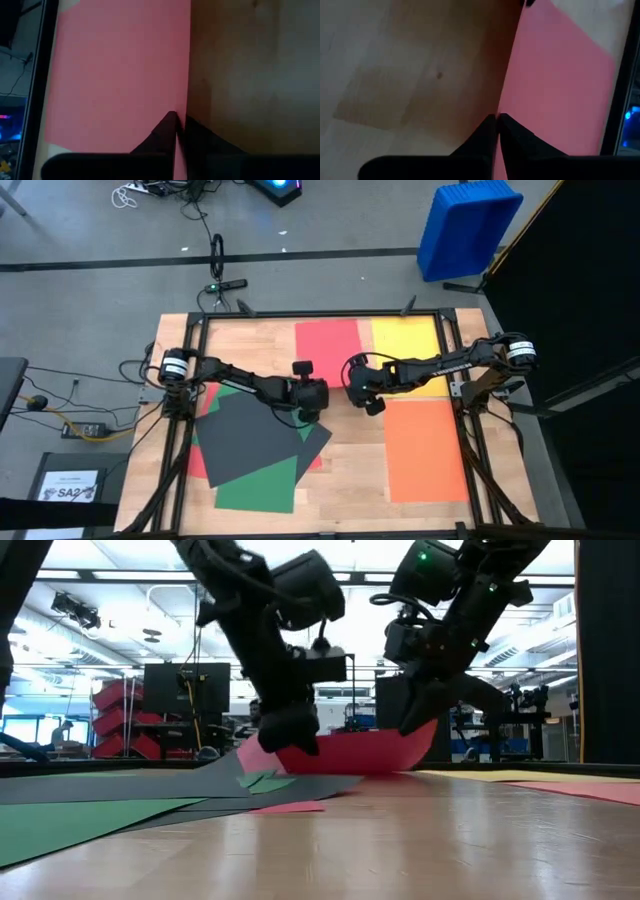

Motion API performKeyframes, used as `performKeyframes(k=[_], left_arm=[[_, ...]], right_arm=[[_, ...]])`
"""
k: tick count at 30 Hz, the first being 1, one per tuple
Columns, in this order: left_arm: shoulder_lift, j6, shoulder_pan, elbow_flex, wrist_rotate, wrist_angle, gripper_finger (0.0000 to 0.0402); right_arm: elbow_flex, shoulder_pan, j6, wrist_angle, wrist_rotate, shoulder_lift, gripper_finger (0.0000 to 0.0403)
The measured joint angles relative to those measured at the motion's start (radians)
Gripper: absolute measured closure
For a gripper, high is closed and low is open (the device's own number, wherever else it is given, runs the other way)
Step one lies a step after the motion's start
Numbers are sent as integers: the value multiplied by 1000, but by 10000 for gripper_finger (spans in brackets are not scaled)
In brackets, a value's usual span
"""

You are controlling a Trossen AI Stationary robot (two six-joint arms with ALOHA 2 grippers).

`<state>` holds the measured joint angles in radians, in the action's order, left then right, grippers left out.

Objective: Organize paper
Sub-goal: Move the pink colored paper to the top center of the table

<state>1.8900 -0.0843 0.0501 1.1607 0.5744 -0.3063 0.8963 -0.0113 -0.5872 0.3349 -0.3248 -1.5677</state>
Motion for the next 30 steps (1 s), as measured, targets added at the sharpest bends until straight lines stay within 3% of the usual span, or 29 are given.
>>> performKeyframes(k=[15,24,30], left_arm=[[0,32,10,59,-30,-57,401],[38,-7,-15,60,-108,-25,401],[73,-18,-28,60,-135,10,401]], right_arm=[[0,5,58,52,0,0,403],[0,28,194,159,60,2,402],[-1,77,245,206,60,69,373]])
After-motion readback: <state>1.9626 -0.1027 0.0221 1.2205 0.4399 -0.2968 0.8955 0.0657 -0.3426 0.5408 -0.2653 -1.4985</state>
